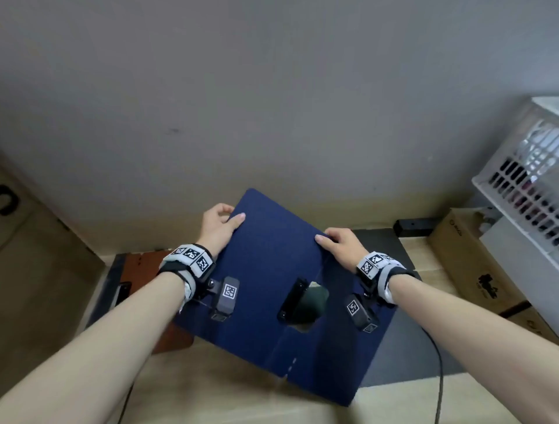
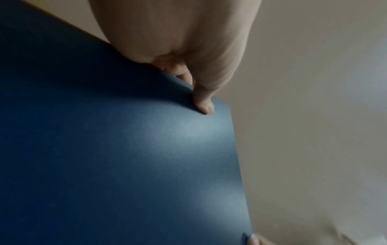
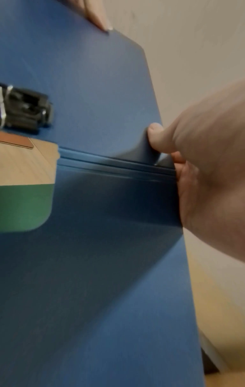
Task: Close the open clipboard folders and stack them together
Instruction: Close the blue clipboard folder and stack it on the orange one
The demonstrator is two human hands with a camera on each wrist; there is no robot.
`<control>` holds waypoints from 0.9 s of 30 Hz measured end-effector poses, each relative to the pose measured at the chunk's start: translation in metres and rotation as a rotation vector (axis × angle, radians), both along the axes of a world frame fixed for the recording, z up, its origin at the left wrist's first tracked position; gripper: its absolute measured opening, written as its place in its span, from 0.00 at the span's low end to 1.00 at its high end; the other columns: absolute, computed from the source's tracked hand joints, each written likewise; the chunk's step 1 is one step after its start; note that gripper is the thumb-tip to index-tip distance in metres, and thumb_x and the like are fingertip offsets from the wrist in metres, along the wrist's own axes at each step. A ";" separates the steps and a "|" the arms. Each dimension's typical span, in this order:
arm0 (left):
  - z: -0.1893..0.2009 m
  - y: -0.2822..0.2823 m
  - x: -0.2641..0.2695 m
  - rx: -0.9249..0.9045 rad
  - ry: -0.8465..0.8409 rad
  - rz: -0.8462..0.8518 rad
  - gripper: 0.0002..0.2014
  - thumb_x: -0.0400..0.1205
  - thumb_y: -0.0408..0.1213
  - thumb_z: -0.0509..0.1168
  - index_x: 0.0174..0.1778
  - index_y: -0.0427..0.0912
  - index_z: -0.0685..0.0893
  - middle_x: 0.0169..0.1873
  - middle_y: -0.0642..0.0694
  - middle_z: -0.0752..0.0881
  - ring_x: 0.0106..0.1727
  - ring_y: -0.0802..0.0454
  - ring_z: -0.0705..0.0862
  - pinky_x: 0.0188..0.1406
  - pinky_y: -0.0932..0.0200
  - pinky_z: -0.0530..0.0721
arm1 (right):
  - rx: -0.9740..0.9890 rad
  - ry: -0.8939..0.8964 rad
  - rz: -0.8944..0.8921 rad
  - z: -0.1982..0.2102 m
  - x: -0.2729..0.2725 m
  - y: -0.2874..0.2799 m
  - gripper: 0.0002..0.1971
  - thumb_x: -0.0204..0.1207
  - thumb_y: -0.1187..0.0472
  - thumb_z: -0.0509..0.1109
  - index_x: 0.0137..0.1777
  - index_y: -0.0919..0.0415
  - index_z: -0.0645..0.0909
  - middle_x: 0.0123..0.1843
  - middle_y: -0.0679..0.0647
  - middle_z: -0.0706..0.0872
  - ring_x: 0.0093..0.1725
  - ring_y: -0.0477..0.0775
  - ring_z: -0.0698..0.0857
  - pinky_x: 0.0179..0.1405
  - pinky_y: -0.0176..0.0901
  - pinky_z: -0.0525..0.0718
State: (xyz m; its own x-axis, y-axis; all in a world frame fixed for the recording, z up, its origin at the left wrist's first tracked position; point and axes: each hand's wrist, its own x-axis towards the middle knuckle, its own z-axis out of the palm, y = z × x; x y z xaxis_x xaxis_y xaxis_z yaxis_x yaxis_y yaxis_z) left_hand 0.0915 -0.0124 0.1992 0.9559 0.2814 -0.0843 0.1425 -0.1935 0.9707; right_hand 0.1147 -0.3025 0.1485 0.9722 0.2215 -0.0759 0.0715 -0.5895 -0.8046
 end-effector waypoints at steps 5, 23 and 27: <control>0.018 -0.002 0.005 0.130 -0.067 -0.013 0.08 0.80 0.42 0.70 0.50 0.44 0.80 0.37 0.53 0.88 0.36 0.53 0.88 0.39 0.54 0.86 | 0.056 -0.102 -0.035 0.017 0.005 0.001 0.16 0.81 0.54 0.66 0.30 0.53 0.73 0.29 0.45 0.75 0.30 0.44 0.72 0.35 0.42 0.71; -0.024 -0.009 -0.033 -0.191 0.339 0.050 0.37 0.69 0.69 0.69 0.62 0.41 0.79 0.54 0.47 0.86 0.55 0.43 0.88 0.54 0.42 0.88 | 0.310 -0.222 -0.537 0.013 -0.008 -0.082 0.18 0.83 0.61 0.64 0.29 0.61 0.69 0.29 0.51 0.69 0.31 0.50 0.65 0.34 0.45 0.66; -0.024 -0.047 -0.049 -0.184 0.339 -0.191 0.27 0.75 0.63 0.67 0.59 0.44 0.84 0.53 0.53 0.90 0.54 0.53 0.88 0.46 0.59 0.84 | 0.417 -0.196 -0.663 0.007 -0.010 -0.079 0.19 0.83 0.59 0.62 0.29 0.62 0.66 0.30 0.54 0.66 0.32 0.51 0.62 0.33 0.45 0.62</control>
